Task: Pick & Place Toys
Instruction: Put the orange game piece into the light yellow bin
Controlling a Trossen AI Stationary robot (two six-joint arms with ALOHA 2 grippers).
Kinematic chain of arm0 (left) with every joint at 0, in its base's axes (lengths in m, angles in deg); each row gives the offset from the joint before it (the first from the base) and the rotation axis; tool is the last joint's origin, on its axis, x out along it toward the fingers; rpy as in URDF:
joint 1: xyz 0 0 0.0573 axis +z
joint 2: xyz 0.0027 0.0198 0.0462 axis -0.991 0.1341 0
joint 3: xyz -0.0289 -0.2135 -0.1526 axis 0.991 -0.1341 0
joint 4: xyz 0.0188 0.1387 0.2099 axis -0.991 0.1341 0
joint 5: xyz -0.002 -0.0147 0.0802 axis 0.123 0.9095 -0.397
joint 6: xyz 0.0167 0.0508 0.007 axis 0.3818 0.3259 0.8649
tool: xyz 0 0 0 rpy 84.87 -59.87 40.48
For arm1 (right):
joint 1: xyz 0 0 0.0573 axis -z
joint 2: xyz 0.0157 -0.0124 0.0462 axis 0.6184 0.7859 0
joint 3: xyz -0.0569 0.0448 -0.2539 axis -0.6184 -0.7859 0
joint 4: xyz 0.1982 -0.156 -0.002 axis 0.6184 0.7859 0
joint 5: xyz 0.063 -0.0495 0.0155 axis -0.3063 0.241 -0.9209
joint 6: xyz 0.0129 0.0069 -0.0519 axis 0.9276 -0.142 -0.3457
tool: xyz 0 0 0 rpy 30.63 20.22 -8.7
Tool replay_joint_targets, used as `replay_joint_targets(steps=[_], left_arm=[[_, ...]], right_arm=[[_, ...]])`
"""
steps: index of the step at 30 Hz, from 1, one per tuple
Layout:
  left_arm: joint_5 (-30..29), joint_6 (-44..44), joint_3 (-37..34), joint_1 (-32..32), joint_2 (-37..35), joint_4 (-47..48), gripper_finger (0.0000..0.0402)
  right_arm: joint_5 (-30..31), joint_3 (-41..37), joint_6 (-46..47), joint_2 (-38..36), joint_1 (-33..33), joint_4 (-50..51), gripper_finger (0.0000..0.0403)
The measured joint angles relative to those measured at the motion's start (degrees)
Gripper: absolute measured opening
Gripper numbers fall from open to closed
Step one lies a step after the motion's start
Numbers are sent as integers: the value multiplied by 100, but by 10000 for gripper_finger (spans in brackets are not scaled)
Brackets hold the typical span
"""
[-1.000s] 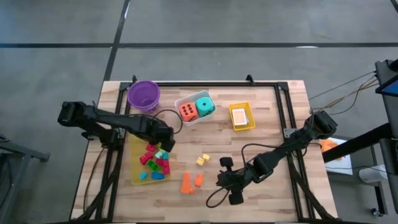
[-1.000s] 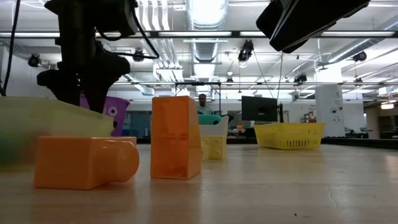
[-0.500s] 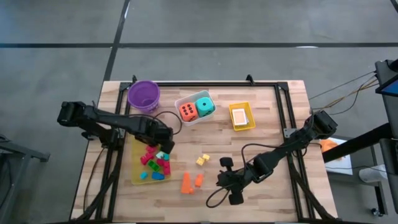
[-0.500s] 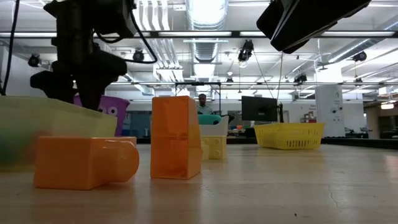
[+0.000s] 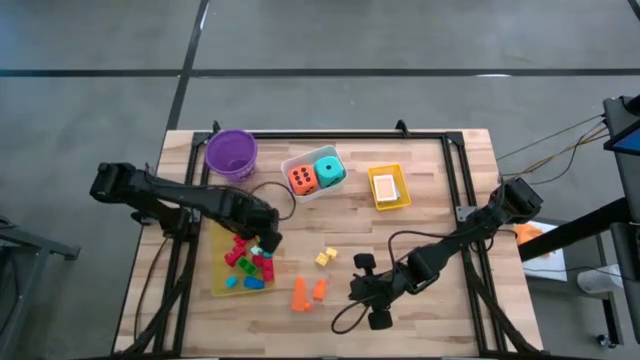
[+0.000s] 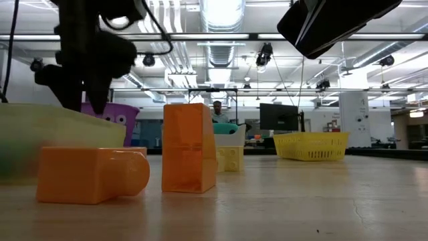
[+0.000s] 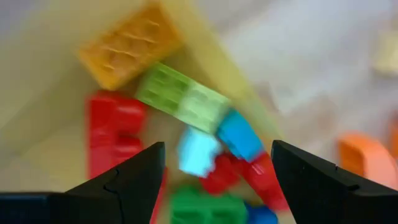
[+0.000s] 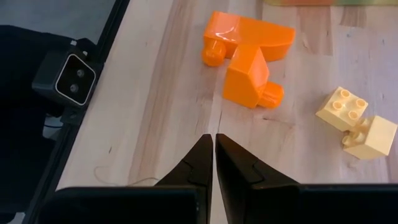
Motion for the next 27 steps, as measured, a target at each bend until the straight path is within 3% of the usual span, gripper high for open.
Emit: replay_joint_targets(steps=[5, 12, 17, 23, 27], left_arm=[[-40, 291, 221, -854, -3, -403, 296], [-1042, 97, 521, -2090, 106, -1273, 296], [-2023, 128, 625, -2495, 143, -1146, 296], [-3702, 646, 585, -2667, 143, -1265, 296], [-3613, 1134, 582, -2627, 174, -1774, 296]], right_arm=[[-36, 0, 10, 0, -6, 42, 19], [-323, -2, -528, 0, -11, -10, 19], [291, -2, 164, 0, -38, 49, 19], [1385, 49, 784, -4, -50, 611, 19], [1575, 90, 933, -28, -50, 769, 19]])
